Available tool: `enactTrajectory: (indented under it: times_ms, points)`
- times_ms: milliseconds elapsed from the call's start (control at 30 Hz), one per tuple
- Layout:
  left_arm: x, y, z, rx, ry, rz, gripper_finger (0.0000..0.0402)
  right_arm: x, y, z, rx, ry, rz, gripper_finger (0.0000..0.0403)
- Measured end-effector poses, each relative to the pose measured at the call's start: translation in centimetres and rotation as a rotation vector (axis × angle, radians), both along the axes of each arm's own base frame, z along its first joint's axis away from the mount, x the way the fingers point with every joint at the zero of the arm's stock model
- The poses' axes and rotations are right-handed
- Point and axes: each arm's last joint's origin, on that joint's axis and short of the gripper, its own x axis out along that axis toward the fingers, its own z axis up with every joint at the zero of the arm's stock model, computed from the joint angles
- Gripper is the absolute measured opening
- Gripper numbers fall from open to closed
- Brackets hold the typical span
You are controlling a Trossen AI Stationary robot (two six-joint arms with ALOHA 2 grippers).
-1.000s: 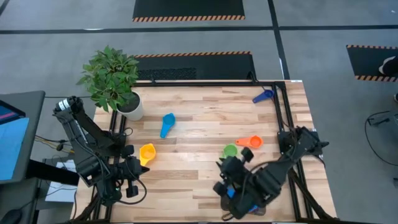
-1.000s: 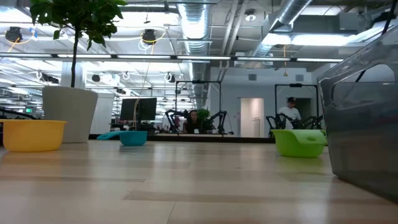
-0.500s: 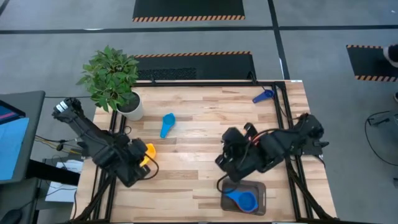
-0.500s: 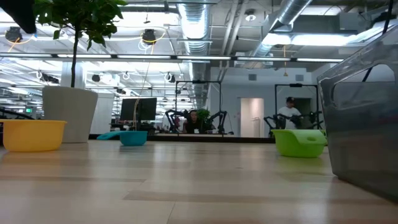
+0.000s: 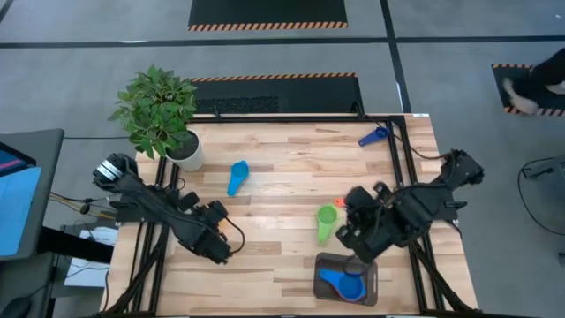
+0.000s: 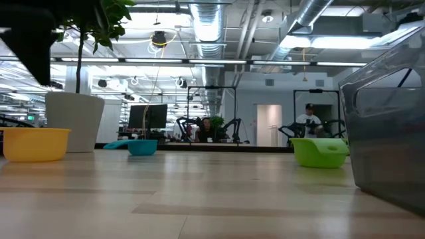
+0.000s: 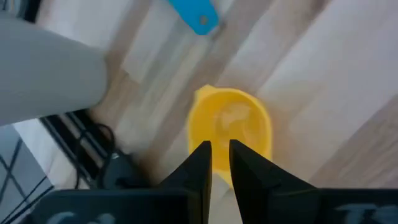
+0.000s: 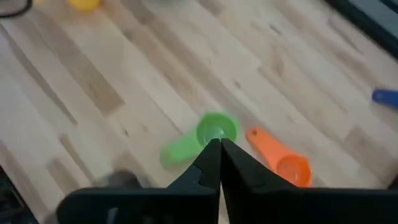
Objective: Nest measuring cups in basket
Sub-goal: Stack the yellow measuring cup on top of the blue measuring cup in the black bin
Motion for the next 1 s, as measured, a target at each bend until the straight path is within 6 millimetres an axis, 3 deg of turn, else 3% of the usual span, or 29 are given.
enactTrajectory:
  times_ms: [200, 367, 700, 833, 1000]
  points:
    - [1.8, 0.3, -2.5, 0.014, 0.074, 0.051, 0.0035, -2.3, 1.1, -2.0, 0.032, 0.02, -0.034, 0.0015]
    - [2.6, 0.7, -3.8, -0.05, 0.142, 0.155, 0.001, -3.4, 2.4, -2.9, 0.037, 0.026, -0.019, 0.0027]
    - [2.6, 2.0, -7.1, -0.12, 0.075, 0.3, 0.0, -5.0, 4.1, -3.1, 0.055, 0.012, 0.028, 0.0015]
    - [2.4, 2.1, -7.4, -0.123, 0.059, 0.339, 0.0, -5.5, 4.6, -3.1, 0.055, 0.011, 0.054, 0.0012]
    - [3.9, 1.5, -7.9, -0.223, -0.073, 0.316, 0.0, -5.9, 5.0, -3.1, 0.055, 0.012, 0.075, 0.0027]
